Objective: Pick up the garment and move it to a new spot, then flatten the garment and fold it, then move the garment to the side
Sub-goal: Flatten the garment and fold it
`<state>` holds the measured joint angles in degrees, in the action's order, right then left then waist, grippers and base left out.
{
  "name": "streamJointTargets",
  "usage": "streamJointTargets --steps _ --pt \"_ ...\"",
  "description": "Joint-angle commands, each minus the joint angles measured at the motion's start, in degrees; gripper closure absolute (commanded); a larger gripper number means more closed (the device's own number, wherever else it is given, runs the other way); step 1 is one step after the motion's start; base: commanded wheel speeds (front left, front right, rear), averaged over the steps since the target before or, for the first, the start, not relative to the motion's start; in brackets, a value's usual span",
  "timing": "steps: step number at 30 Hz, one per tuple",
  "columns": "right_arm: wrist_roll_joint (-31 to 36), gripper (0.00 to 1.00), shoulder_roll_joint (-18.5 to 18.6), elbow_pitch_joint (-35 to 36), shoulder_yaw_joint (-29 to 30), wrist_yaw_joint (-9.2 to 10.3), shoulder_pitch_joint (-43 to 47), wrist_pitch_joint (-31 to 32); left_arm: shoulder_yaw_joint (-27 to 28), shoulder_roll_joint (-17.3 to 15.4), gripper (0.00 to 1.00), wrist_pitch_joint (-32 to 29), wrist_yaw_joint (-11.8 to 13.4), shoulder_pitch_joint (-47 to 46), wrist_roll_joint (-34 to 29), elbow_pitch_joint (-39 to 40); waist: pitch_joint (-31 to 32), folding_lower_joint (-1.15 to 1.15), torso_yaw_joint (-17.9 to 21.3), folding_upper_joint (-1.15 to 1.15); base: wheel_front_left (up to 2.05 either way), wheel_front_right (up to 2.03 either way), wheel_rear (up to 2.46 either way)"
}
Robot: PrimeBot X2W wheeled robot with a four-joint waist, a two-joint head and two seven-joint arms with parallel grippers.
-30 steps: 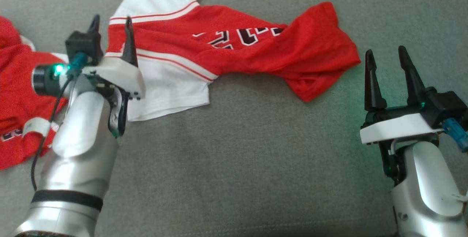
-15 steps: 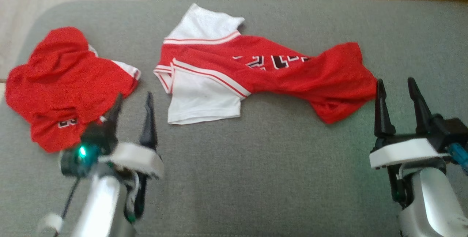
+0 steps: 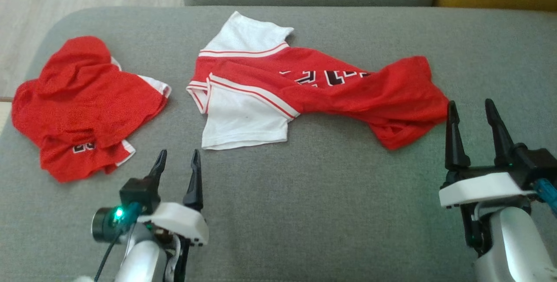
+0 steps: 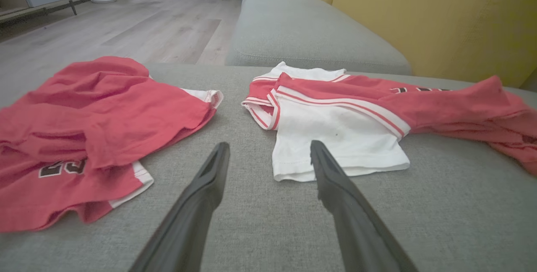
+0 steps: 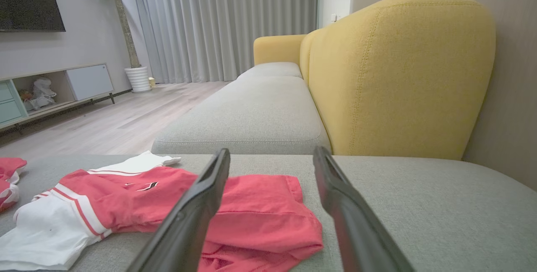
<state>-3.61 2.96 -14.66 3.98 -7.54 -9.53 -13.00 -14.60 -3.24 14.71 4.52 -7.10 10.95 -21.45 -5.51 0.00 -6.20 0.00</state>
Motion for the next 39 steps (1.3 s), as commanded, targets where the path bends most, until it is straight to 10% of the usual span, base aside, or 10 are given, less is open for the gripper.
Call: streamJointTargets --steps 1,26,28,39 --pt "-0.3 0.0 0.0 2.2 -1.6 0.05 -1.8 0.2 1.3 -0.1 0.0 0.3 0.1 -3.7 -0.5 1.2 -0.7 0.0 0.6 0.0 0.0 0.0 0.0" --pt "-0.5 0.0 -0.1 1.5 -1.7 0.05 -4.8 -0.8 -1.0 -0.3 0.0 -4.6 -0.7 -21.1 -0.5 -28.1 -6.5 0.0 5.7 0.0 0.0 0.0 0.0" --pt "-0.3 0.0 -0.1 1.2 -1.4 0.05 -4.9 -0.8 -1.5 -0.2 1.0 -4.3 -1.6 -21.2 0.2 -28.9 -6.4 0.0 5.4 0.0 0.0 0.0 0.0" --pt "-1.0 0.0 0.9 -5.9 2.4 0.05 -10.5 6.3 0.7 0.3 1.0 0.2 0.5 -18.9 3.6 -15.9 -6.2 0.0 2.2 0.0 0.0 0.0 0.0"
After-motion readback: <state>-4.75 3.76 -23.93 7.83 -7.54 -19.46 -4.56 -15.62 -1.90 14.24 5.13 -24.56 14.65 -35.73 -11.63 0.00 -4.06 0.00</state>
